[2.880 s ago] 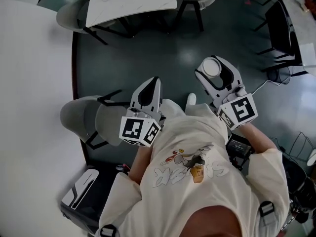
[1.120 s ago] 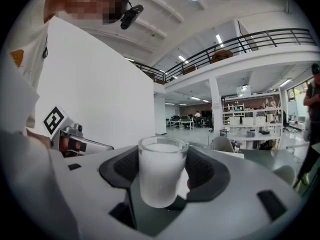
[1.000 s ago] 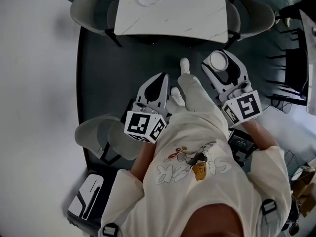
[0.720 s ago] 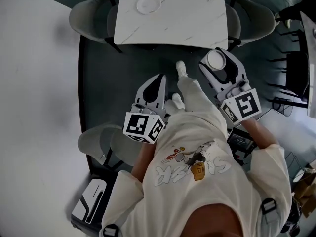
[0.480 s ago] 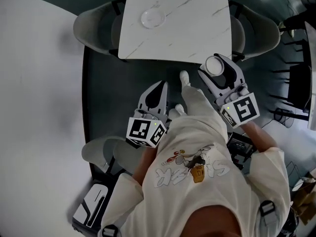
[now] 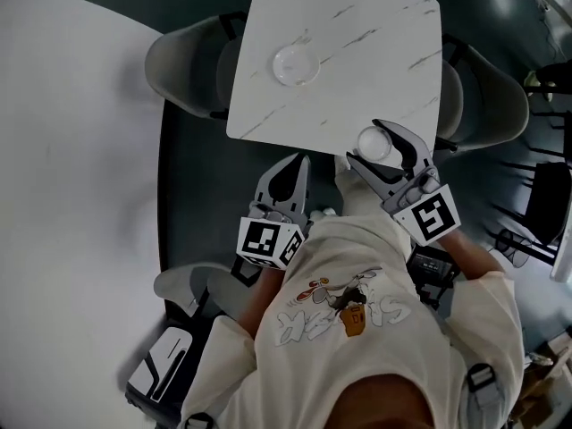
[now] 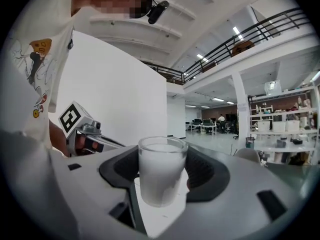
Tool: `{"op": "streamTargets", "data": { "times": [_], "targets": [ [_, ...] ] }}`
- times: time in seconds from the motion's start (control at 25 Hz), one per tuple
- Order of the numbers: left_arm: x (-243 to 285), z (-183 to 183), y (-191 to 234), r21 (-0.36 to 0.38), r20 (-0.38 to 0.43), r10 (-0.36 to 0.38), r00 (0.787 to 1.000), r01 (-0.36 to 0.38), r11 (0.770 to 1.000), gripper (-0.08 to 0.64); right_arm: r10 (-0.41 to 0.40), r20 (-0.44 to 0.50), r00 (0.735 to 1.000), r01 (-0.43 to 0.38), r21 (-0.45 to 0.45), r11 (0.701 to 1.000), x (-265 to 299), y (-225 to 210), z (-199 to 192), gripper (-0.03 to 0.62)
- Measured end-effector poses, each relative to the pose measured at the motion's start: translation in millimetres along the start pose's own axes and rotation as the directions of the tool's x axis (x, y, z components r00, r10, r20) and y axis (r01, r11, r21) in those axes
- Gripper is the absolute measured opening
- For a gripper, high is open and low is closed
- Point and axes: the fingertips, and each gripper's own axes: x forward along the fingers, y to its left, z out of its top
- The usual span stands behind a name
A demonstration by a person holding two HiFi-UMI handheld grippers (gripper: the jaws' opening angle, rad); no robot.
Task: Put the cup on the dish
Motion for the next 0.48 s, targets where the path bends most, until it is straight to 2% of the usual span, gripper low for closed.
{"op": "streamTargets", "data": {
  "times": [0.24,0.48],
  "targets": [
    [43,5,22,-0.01,-0.013,0.046,0.999,-0.046,0.999,0.002,0.075,-0.016,0.997,-0.075,0.014,0.997,36,-34,-12,0.27],
    [68,11,38,-0.017,0.005,0.094,0.996,-0.093,0.995,0.002,0.116,-0.035,0.993,-0.115,0.012,0.993,62,-55,-19,0.27]
  ]
}}
